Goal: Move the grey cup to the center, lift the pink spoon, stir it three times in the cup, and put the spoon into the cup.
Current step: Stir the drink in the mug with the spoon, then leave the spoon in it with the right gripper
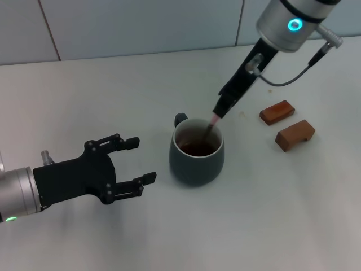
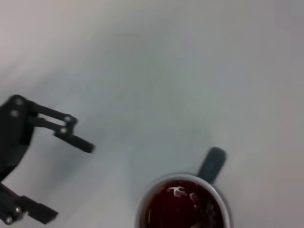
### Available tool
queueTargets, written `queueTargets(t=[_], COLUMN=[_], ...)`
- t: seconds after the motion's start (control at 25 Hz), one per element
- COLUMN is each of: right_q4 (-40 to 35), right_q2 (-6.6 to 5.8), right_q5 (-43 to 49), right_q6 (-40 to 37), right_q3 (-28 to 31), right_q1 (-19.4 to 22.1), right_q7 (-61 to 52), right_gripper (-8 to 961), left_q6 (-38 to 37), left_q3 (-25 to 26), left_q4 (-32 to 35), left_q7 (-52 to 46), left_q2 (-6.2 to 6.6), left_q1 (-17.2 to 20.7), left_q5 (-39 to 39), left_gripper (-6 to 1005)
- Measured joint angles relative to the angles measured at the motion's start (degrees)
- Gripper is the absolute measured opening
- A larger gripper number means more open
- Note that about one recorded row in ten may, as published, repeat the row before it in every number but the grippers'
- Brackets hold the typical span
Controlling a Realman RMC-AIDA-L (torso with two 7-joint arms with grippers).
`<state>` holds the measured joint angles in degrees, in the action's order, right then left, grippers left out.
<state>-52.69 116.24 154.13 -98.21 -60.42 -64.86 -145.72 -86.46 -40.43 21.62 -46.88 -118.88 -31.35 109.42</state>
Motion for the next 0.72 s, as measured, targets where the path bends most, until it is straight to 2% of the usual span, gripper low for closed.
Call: queueTargets(t=[0.16,0.2,0.4,0.52,0.6,0.72], right_q4=[-0.4,-0.7,-0.7,-0.6,-0.2,-0.3], right_q2=[0.10,0.73,1.74,1.68,0.88,0.32], right_q5=[-0.2,-0.8,-2.1,-2.0,-1.5,-0.3], right_q6=[-2.5,-4.0,-2.5,-1.2,0.2,0.0], right_q3=[0.0,0.1,0.1,0.0,-0.1,-0.1], right_q1=[-0.1,-0.2,-0.6,-0.7,-0.7,-0.3], right_q7=[-0.1,0.0,0.8,1.0,1.0,0.7], right_gripper=[144,146,153,158,161,165], left_q6=[0.1,0.1,0.4,0.6,0.6,0.7], left_q3=[0.0,-0.1,-0.7,-1.3,-1.4,-1.4], left_q4=[0.0,0.0,-0.1,-0.1,-0.1,-0.1], left_q7=[0.0,0.0,0.0,-0.1,-0.2,-0.2], left_q2=[-0.02,-0.03,-0.04,-0.04,-0.04,-0.04], left_q1=[0.1,0.1,-0.1,-0.1,-0.1,0.0], left_q5=[0.0,0.0,-0.1,-0.3,-0.3,-0.3], left_gripper=[785,785,785,785,785,785])
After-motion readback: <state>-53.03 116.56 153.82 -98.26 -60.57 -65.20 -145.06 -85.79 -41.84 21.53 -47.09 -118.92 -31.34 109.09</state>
